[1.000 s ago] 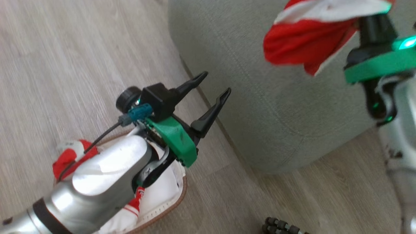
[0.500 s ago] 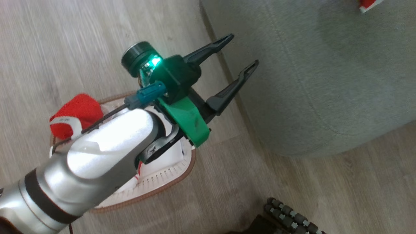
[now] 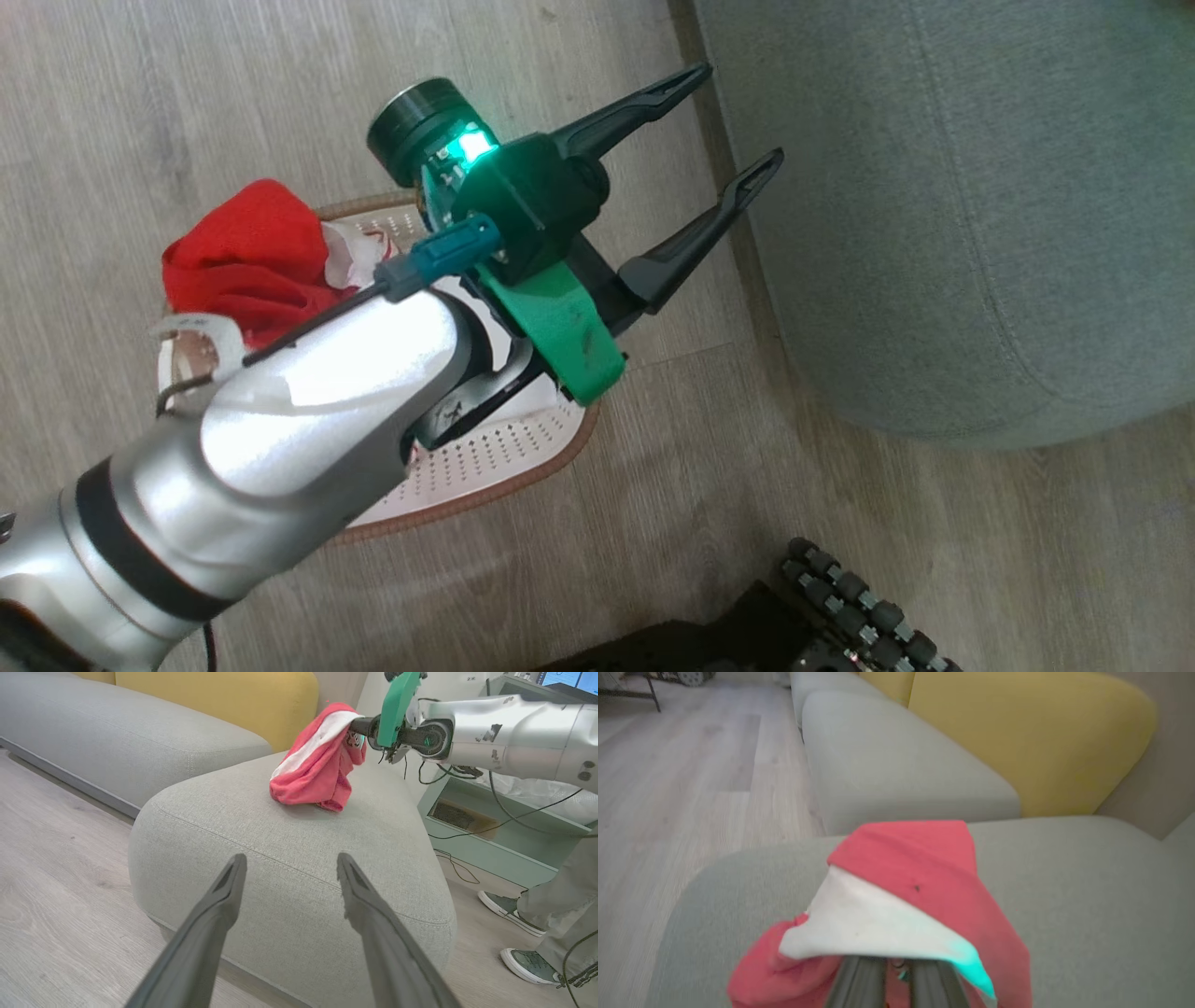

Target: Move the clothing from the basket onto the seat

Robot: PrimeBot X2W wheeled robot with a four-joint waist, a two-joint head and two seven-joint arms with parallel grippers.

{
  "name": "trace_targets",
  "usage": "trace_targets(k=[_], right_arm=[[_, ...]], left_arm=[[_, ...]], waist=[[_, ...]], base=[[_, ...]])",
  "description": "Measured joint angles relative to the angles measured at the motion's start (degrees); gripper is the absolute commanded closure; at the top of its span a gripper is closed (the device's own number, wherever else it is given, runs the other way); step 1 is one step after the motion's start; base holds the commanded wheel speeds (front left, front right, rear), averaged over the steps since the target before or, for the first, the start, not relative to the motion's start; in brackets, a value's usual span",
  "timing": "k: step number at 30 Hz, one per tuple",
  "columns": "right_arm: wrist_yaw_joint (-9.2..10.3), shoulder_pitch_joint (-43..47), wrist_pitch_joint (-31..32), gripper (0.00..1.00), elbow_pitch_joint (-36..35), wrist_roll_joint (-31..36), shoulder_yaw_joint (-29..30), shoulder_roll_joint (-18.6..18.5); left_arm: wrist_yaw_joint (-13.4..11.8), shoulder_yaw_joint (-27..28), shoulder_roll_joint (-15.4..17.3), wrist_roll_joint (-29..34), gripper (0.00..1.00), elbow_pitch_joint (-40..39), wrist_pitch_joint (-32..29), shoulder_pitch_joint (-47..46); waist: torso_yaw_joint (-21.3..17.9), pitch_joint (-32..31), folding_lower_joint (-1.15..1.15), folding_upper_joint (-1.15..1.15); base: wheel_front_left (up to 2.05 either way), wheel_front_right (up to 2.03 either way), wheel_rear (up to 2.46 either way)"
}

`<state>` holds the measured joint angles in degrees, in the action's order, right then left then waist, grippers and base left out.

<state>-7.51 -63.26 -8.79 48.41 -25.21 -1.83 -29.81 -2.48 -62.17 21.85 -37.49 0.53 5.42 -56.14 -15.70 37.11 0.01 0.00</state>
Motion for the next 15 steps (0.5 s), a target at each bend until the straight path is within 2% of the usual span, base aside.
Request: trace_targets(k=[6, 11, 13, 15], right_arm=[[0.00, -0.27, 6.80, 1.00, 4.93, 0.75, -2.86, 0.64], [0.00, -0.92, 15.05, 1.00, 7.32, -0.78, -6.23, 0.96], [0.00, -0.91, 16.31, 0.31, 7.17, -1.11, -7.88, 0.89], [0.00, -0.91, 16.38, 0.17, 6.90, -1.72, -8.51, 0.77]], left_arm=[[0.01, 0.00, -0.04, 0.00, 0.00, 0.18, 0.47, -0.01], [0.01, 0.00, -0.05, -0.01, 0.00, 0.98, 0.67, -0.01], [0.01, 0.00, -0.07, -0.01, 0.00, 1.19, 0.74, -0.01], [0.00, 0.00, -0.09, -0.10, 0.00, 1.26, 0.80, -0.01]], waist=[[0.87, 0.75, 0.00, 0.00], [0.97, 0.39, -0.01, 0.00], [0.94, 0.06, -0.01, 0.00], [0.92, -0.36, -0.01, 0.00]], base=[[0.00, 0.00, 0.00], [0.00, 0.00, 0.00], [0.00, 0.00, 0.00], [0.00, 0.00, 0.00]])
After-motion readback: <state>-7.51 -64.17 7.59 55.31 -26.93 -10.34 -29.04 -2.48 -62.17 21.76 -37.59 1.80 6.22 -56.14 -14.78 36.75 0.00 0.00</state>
